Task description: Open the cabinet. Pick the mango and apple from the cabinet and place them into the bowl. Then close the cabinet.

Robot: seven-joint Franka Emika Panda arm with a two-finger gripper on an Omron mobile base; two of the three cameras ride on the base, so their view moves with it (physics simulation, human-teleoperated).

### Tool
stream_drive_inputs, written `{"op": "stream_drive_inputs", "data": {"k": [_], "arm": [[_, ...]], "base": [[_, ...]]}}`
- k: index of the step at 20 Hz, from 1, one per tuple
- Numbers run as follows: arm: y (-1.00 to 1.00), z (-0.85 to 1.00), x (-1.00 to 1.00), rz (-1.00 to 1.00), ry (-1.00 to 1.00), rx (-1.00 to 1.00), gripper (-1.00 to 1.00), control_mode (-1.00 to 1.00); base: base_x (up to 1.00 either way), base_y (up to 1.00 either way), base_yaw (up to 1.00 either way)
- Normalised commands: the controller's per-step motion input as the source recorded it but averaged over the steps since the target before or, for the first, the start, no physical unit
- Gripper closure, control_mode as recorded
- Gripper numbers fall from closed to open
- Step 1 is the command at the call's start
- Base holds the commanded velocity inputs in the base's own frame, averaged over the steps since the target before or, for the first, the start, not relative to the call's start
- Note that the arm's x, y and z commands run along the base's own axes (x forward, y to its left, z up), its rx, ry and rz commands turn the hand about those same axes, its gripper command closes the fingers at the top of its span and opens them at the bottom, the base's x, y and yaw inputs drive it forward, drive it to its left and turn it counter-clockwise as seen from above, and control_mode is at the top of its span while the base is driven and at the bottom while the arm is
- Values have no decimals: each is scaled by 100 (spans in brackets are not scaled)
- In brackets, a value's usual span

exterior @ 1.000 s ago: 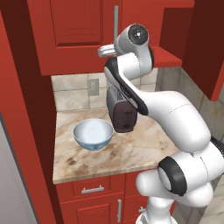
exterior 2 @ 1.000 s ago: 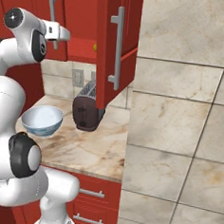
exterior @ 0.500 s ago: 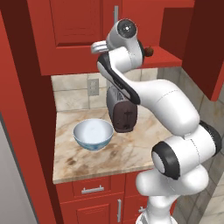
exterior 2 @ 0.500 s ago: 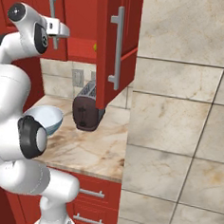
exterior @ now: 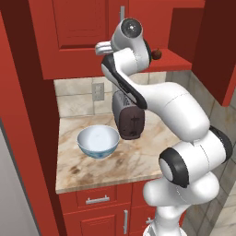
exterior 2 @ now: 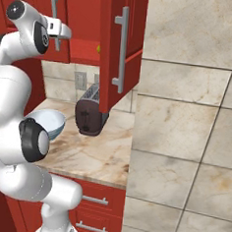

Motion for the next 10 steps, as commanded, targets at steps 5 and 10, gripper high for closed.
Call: {"op": "stream_drive_inputs", "data": {"k": [5, 10], "arm": [[0, -13, 29, 0, -1, 0, 100, -100], [0, -22, 28, 0, -1, 0, 100, -100]], "base": [[0, 0, 0], [0, 0, 0]]}}
